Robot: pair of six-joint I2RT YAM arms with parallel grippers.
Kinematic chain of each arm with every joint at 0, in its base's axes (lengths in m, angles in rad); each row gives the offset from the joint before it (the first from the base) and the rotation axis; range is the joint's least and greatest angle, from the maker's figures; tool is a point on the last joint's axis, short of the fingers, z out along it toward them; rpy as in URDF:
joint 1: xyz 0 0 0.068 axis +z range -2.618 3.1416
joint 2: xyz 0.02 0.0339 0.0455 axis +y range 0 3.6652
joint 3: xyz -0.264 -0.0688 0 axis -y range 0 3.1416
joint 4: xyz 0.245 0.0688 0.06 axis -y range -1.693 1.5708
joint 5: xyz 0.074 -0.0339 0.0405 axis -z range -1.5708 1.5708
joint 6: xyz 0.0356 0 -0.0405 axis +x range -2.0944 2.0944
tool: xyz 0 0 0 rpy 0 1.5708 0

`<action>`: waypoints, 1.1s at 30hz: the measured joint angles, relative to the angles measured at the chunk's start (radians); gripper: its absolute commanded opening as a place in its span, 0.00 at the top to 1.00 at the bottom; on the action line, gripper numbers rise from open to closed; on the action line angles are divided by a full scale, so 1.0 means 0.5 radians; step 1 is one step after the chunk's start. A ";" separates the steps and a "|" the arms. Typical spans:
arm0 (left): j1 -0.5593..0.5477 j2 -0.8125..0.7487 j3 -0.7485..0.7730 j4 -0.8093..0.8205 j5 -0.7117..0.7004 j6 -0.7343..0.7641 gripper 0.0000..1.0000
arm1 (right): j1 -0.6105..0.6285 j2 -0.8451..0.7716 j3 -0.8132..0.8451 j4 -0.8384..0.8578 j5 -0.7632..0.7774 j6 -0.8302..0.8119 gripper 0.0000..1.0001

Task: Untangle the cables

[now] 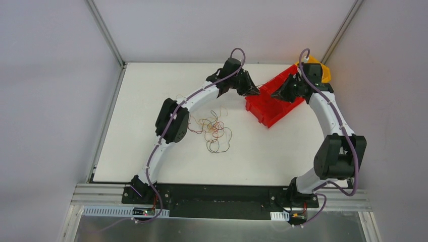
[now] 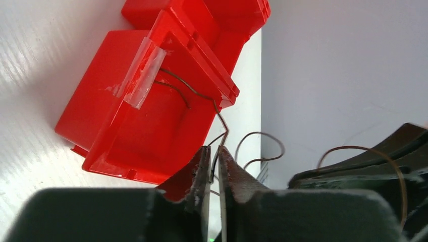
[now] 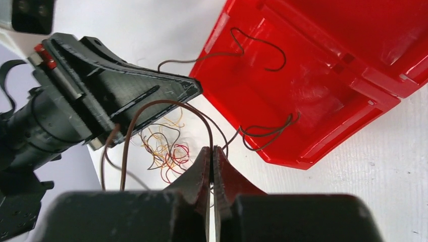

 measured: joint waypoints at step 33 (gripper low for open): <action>0.467 -1.026 -0.809 -0.201 -0.146 0.809 0.01 | -0.024 0.143 -0.020 -0.183 0.037 -0.157 0.46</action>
